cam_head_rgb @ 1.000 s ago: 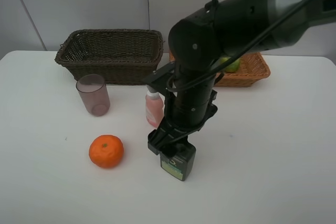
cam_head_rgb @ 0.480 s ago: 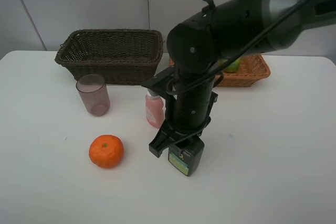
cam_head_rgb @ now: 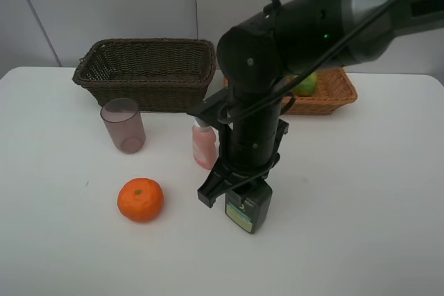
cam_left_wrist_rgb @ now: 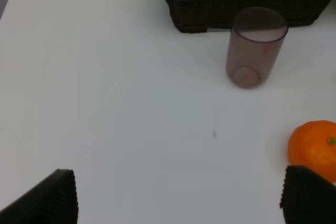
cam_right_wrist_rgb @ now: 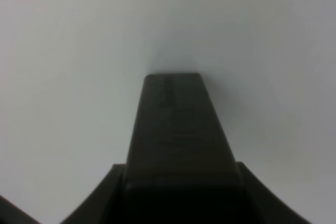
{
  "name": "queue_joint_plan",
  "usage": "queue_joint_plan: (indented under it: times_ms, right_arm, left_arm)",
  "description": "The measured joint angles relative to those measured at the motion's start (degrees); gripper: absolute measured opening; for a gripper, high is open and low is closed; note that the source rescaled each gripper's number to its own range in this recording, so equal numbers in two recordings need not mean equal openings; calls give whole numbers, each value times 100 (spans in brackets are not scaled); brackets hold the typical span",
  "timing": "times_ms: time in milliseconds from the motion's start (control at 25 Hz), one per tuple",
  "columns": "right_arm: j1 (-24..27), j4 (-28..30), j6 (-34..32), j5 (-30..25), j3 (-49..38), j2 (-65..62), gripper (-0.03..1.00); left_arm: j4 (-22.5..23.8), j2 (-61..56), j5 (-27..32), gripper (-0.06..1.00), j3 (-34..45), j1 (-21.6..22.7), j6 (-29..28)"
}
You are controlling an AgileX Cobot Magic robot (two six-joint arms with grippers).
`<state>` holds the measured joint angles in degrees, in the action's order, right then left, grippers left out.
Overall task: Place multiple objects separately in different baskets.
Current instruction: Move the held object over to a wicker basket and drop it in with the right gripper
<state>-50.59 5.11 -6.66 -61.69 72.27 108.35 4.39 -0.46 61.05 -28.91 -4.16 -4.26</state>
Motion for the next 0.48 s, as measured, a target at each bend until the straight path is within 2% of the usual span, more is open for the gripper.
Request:
queue_joint_plan:
  times_ms: [160,480]
  right_arm:
    - [18,83,73,-735,872,4,2]
    - [323,138,127,-817,2693,222,2]
  left_arm:
    - [0,0,0,100,0,0,0]
    - [0,0,0,100,0,0,0]
